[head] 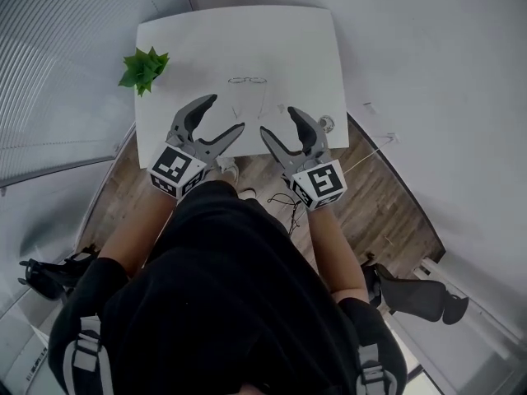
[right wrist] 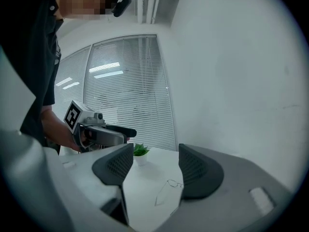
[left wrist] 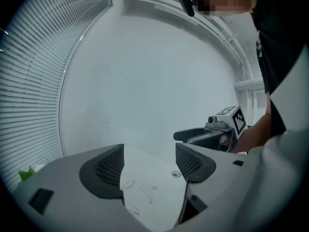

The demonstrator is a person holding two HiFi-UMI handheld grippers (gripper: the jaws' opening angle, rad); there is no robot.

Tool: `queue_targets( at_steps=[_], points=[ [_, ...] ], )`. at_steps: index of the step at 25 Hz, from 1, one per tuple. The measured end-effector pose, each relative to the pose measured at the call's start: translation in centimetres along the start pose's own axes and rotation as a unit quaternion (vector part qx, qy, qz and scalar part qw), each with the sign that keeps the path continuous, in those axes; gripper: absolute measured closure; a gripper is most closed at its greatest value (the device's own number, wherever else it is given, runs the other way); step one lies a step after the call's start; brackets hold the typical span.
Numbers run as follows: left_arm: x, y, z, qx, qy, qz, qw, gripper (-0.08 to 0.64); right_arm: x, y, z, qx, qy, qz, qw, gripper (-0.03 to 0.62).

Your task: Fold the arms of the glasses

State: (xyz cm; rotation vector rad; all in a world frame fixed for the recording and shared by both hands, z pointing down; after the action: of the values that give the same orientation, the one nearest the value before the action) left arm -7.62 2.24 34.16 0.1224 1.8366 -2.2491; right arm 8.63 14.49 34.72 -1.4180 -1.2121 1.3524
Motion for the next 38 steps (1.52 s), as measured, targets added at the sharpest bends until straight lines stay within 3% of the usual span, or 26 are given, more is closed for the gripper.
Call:
queue_targets(
  at_steps=[12, 19, 25, 30, 38],
  points=[
    [-1.7, -1.9, 7.9, 0.043, 0.020, 0.015, 0.9988, 0.239, -9.3, -1.3, -3.5, 0.044, 0.022, 0.069, 0.996, 0.301],
    [-2.8, -3.4, 9.5, 0.073, 0.077, 0.021, 0.9942, 0.239, -12.5, -3.6, -6.3, 0.078, 0.076, 0.112, 0.988, 0.302],
    [-4.0, -5.3, 8.9, 0.103, 0.146, 0.026, 0.9835, 0.239, -14.5, -6.0, -8.8, 0.129, 0.145, 0.153, 0.969, 0.304],
    [-4.9, -7.2, 8.2, 0.134, 0.204, 0.029, 0.9694, 0.239, -15.8, -7.9, -10.1, 0.153, 0.204, 0.169, 0.952, 0.307],
    [-7.3, -11.0, 7.4, 0.163, 0.260, 0.043, 0.9507, 0.239, -16.9, -11.5, -11.7, 0.210, 0.282, 0.190, 0.917, 0.307]
  ],
)
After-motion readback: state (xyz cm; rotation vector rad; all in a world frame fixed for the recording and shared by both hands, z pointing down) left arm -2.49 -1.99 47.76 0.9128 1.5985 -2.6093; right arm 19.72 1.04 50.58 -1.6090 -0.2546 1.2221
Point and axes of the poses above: the fingertips, and each gripper's own axes: x backward along the fingers, z to its left, y out of its top, the point moved 8 cm from there along x, backward along the fingers, and after that the axes turned 15 degrees about -y, right-handed, at the moved point
